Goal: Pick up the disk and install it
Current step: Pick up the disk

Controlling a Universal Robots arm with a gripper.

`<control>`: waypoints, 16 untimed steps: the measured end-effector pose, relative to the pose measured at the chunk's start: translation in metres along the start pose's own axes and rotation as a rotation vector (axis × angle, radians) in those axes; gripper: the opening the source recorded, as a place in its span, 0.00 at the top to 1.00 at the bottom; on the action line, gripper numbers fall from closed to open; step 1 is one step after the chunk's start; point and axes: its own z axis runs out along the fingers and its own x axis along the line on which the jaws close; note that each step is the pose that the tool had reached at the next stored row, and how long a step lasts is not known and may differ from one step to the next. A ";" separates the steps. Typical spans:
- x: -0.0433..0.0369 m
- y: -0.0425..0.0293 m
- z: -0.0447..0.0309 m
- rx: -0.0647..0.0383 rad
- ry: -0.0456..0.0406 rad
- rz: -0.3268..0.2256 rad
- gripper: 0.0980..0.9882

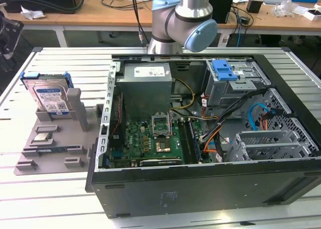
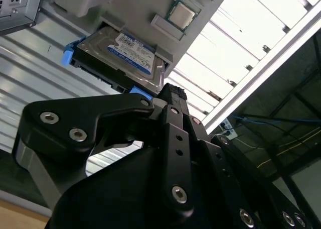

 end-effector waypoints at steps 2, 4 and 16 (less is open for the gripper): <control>0.0000 0.0000 0.0000 0.000 0.0008 -0.021 1.00; 0.0000 0.0000 0.0000 -0.001 0.0019 -0.045 1.00; 0.0000 0.0000 0.0000 -0.004 0.0073 -0.173 1.00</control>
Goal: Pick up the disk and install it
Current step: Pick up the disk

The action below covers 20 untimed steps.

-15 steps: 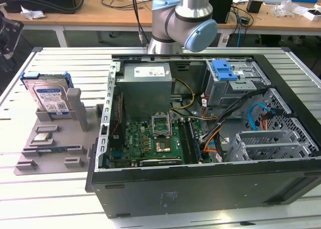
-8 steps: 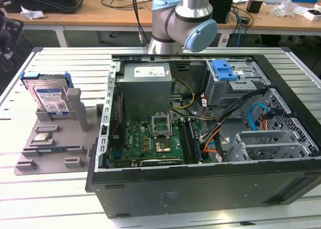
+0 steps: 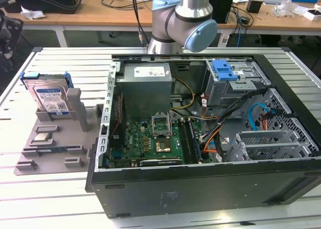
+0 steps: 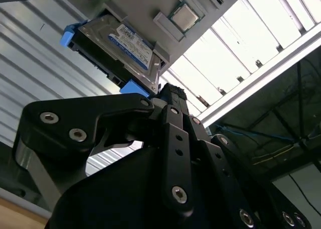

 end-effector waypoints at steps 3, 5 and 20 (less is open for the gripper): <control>0.0000 0.0000 0.0000 0.000 0.0019 -0.038 1.00; 0.0000 0.0000 0.0000 0.001 0.0027 -0.054 1.00; 0.0000 0.0000 0.0000 -0.001 0.0094 -0.205 1.00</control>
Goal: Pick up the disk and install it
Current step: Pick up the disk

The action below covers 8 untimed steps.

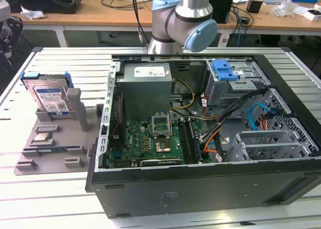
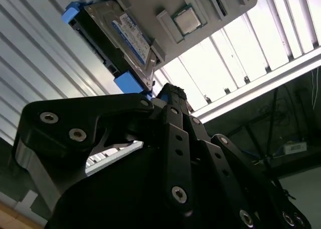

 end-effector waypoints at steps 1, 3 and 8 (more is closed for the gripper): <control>0.0000 0.0000 0.0000 0.000 0.0003 -0.006 1.00; 0.0000 0.0000 0.0000 0.000 0.0011 -0.027 1.00; 0.0000 0.0000 0.0000 -0.002 0.0034 -0.087 1.00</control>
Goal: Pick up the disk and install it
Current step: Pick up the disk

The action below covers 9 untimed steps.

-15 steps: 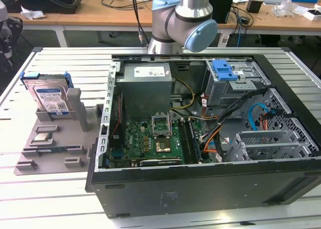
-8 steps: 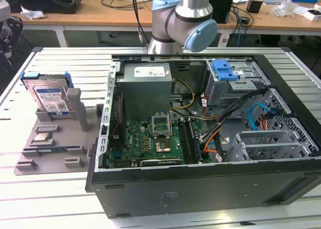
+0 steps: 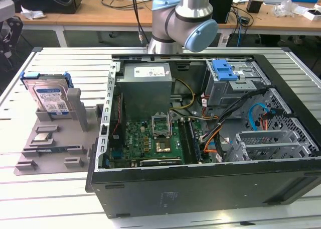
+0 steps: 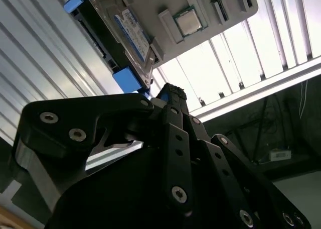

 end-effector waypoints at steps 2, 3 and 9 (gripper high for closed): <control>0.0000 0.0000 0.0000 0.000 0.0006 -0.016 1.00; 0.0000 0.0000 0.0000 -0.001 0.0010 -0.023 1.00; 0.0000 0.0000 0.0000 -0.002 0.0041 -0.107 1.00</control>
